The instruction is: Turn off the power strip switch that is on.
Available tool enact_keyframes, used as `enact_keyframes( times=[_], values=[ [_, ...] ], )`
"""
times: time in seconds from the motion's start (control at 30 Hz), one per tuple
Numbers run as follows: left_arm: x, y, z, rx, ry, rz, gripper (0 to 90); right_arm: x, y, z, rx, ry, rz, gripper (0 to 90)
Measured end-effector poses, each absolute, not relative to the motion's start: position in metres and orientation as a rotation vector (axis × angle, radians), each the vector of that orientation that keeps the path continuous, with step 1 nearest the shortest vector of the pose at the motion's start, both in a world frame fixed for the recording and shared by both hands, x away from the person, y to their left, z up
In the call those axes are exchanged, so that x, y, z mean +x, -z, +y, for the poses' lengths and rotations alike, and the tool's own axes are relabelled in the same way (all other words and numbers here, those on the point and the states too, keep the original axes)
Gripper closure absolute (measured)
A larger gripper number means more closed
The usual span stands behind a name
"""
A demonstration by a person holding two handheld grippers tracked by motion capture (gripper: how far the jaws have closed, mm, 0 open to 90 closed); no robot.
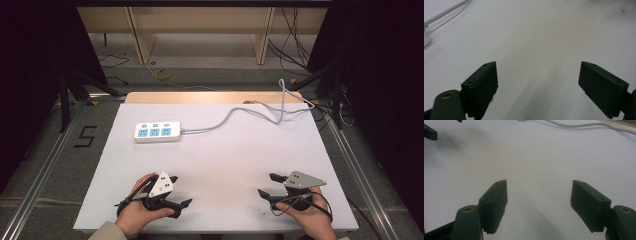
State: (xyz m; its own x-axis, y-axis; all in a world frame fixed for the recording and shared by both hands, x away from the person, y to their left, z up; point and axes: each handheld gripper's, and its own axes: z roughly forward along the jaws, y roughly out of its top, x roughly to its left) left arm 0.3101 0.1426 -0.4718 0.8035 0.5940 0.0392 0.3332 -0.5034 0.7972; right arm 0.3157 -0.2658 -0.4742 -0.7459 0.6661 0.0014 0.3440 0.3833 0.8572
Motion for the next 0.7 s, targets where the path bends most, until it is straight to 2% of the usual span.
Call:
enact_keyframes(
  times=[0.27,0.37,0.43,0.47,0.5,0.6,0.63,0.67,0.7],
  values=[
    [0.311,0.47,0.145,2.122,-0.407,0.707,16.3,0.316,0.474,-0.265,0.876,-1.3,2.309,30.7],
    [0.313,0.467,0.148,2.104,-0.413,0.747,21.0,0.317,0.474,-0.265,0.873,-1.299,2.308,30.7],
    [0.315,0.463,0.151,2.098,-0.424,0.769,28.4,0.316,0.474,-0.266,0.876,-1.299,2.309,30.7],
    [0.316,0.461,0.152,2.1,-0.433,0.782,35.1,0.316,0.474,-0.266,0.876,-1.299,2.31,30.7],
    [0.317,0.459,0.153,2.105,-0.442,0.796,35.1,0.316,0.474,-0.266,0.876,-1.299,2.31,30.7],
    [0.317,0.456,0.157,2.118,-0.477,0.816,51.6,0.316,0.474,-0.266,0.877,-1.301,2.31,30.8],
    [0.317,0.456,0.158,2.121,-0.485,0.821,63.3,0.316,0.474,-0.266,0.873,-1.301,2.311,30.7],
    [0.318,0.455,0.159,2.123,-0.482,0.823,63.3,0.316,0.474,-0.266,0.873,-1.301,2.311,30.7],
    [0.318,0.455,0.16,2.121,-0.48,0.831,72.9,0.316,0.474,-0.265,0.872,-1.302,2.312,30.7]
  ],
)
